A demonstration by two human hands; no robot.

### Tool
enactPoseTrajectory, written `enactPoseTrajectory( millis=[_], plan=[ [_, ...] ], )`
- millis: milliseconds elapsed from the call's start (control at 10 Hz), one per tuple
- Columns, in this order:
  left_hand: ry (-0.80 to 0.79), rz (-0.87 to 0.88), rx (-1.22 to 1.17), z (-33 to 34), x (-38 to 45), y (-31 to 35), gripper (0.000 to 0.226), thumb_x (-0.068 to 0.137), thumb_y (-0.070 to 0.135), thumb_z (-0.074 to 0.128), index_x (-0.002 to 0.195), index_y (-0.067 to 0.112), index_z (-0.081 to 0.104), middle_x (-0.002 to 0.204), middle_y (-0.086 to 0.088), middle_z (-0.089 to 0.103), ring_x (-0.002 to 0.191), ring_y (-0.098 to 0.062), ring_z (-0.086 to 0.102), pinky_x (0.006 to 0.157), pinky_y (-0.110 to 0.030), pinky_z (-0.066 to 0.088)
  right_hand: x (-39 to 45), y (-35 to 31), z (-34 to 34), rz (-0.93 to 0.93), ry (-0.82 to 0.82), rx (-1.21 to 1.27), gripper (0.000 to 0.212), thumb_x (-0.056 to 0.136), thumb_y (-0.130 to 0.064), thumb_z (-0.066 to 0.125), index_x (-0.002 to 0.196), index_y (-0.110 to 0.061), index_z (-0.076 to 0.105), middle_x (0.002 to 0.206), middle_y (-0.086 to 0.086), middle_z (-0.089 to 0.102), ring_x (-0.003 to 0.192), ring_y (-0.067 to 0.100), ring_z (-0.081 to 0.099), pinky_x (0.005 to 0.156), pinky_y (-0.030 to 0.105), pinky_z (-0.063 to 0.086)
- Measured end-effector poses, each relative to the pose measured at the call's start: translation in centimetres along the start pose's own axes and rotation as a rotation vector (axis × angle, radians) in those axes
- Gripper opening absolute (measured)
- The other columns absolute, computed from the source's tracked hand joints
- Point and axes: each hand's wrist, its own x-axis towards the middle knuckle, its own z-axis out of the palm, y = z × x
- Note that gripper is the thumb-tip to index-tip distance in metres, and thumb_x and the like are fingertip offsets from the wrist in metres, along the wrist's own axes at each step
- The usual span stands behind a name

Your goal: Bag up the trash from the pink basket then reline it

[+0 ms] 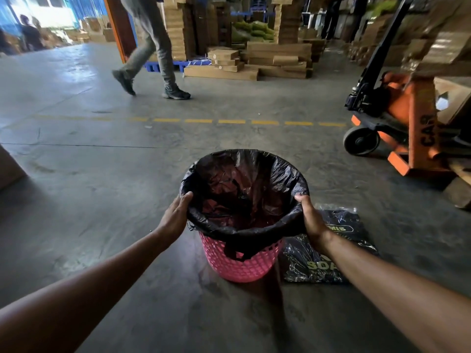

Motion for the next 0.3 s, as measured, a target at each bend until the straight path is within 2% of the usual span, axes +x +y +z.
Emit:
enactPoseTrajectory(
  millis=[100, 200, 300],
  plan=[
    [-0.022, -0.015, 0.131, -1.2, 0.1, -0.1, 0.092, 0.078, 0.091, 0.033, 0.146, 0.032, 0.051, 0.152, 0.005, 0.054, 0.143, -0.017, 0.045, 0.123, -0.043, 0.031, -1.2, -1.7, 0.0, -0.055, -0.089, -0.166, 0.049, 0.105, -0.047, 0.033, 0.102, -0.013, 0.069, 0.094, -0.003, 0.070, 0.091, 0.016, 0.060, 0.080, 0.026, 0.045],
    [-0.001, -0.028, 0.242, -2.3, 0.0, 1.1, 0.096, 0.075, 0.094, 0.032, 0.147, 0.031, 0.045, 0.140, 0.002, 0.060, 0.131, -0.021, 0.055, 0.109, -0.038, 0.039, -1.4, -2.7, -1.0, -0.084, -0.110, -0.314, 0.055, 0.109, -0.038, 0.023, 0.153, -0.009, 0.039, 0.144, -0.008, 0.040, 0.133, 0.009, 0.038, 0.104, 0.017, 0.027],
    [0.021, 0.047, 0.357, -6.0, -0.6, 0.4, 0.085, 0.070, 0.098, 0.034, 0.131, 0.042, 0.055, 0.126, 0.001, 0.065, 0.114, -0.021, 0.065, 0.101, -0.041, 0.047, -2.2, -2.8, -3.5, -0.132, -0.166, -0.513, 0.075, 0.096, -0.066, 0.014, 0.156, -0.022, 0.022, 0.164, -0.006, 0.021, 0.150, 0.010, 0.022, 0.118, 0.018, 0.011]
  ],
)
